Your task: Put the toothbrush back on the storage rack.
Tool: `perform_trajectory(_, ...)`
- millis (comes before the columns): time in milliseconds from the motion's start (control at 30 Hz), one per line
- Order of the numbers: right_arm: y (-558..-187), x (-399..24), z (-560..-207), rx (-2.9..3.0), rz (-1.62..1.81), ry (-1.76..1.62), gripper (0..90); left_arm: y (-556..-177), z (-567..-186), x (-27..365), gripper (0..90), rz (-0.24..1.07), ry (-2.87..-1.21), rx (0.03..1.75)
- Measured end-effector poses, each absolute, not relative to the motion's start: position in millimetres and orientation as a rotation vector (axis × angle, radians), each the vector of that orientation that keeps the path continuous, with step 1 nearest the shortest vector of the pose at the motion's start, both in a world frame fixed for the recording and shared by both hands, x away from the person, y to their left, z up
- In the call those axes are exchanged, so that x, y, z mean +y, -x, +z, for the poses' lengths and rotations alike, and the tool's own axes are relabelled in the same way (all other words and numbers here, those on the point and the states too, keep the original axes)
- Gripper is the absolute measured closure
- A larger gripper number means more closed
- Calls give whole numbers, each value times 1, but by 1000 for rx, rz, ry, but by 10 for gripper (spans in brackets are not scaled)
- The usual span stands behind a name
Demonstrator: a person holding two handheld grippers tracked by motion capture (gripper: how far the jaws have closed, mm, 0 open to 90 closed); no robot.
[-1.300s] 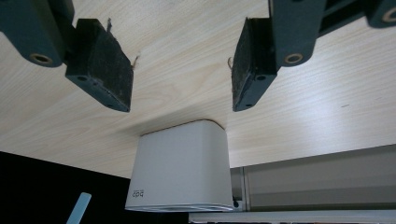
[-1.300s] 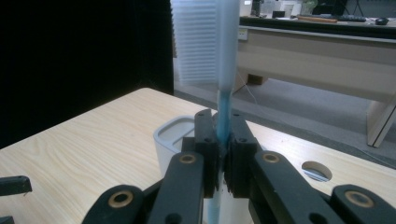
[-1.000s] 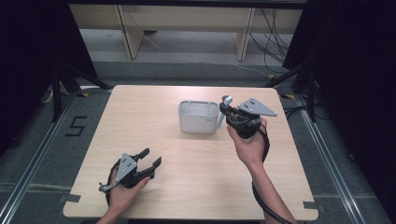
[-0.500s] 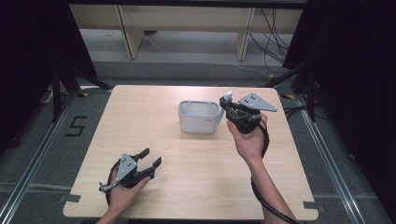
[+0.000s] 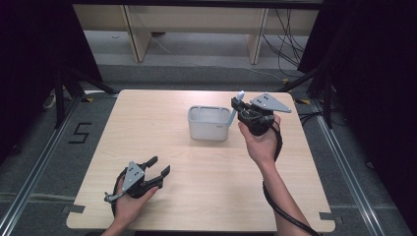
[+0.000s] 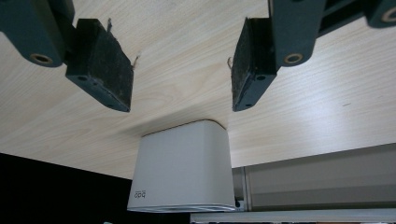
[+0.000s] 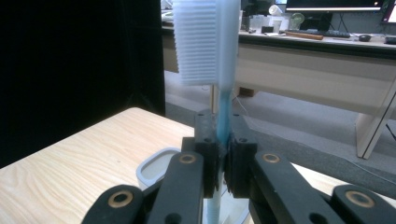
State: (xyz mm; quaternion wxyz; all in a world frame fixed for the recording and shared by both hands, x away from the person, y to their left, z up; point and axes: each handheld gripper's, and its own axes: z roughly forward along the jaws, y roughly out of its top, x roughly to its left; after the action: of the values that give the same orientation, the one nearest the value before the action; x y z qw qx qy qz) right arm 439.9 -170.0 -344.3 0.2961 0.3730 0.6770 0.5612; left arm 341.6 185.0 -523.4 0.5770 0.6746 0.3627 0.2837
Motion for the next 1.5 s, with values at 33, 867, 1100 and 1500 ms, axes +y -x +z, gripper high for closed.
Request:
perform_trajectory(33, -441, -170, -344, 1797, 1490, -998, 856, -342, -523, 185, 385, 664, -1578, 849)
perform_trajectory(867, -460, -168, -336, 1737, 1464, -984, 856, -341, -523, 185, 385, 665, -1581, 850)
perform_trajectory(1100, -466, -166, -335, 1737, 1467, -993, 856, -343, -524, 185, 385, 661, -1561, 836)
perform_trajectory(1500, -474, -164, -337, 1733, 1461, -1023, 855, -342, -524, 185, 386, 659, -1562, 837)
